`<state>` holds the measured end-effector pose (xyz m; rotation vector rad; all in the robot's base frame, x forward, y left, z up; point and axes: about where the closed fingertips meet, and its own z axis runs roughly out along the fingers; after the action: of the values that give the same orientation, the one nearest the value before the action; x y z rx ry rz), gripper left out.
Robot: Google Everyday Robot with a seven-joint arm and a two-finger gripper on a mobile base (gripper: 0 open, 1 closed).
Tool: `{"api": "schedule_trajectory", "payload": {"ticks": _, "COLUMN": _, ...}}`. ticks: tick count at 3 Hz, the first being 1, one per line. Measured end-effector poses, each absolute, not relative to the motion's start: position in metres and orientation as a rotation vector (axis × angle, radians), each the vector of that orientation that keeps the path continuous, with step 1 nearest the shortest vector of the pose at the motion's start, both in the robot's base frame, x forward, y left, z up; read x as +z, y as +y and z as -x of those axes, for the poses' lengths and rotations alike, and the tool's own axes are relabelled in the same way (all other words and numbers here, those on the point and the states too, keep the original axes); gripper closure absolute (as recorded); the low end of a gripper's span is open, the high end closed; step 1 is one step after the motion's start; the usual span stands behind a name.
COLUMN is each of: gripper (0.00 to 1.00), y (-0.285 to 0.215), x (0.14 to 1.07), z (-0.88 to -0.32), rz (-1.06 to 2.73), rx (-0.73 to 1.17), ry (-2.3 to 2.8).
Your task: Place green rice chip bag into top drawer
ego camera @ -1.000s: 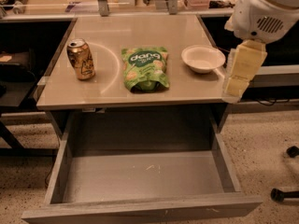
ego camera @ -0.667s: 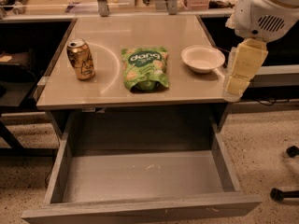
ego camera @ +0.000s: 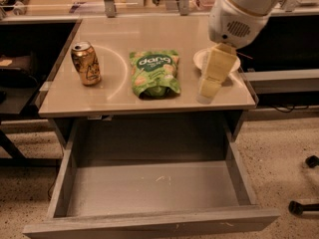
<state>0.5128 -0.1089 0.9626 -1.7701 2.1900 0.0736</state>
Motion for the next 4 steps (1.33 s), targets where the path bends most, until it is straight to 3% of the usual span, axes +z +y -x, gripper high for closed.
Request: {"api": "schedule_trajectory", "payload": {"ticks": 4, "gripper": 0.0, "y": -0.035, "x": 0.924, "z": -0.566, "rz": 1.762, "rx": 0.317, "ry": 2.154}}
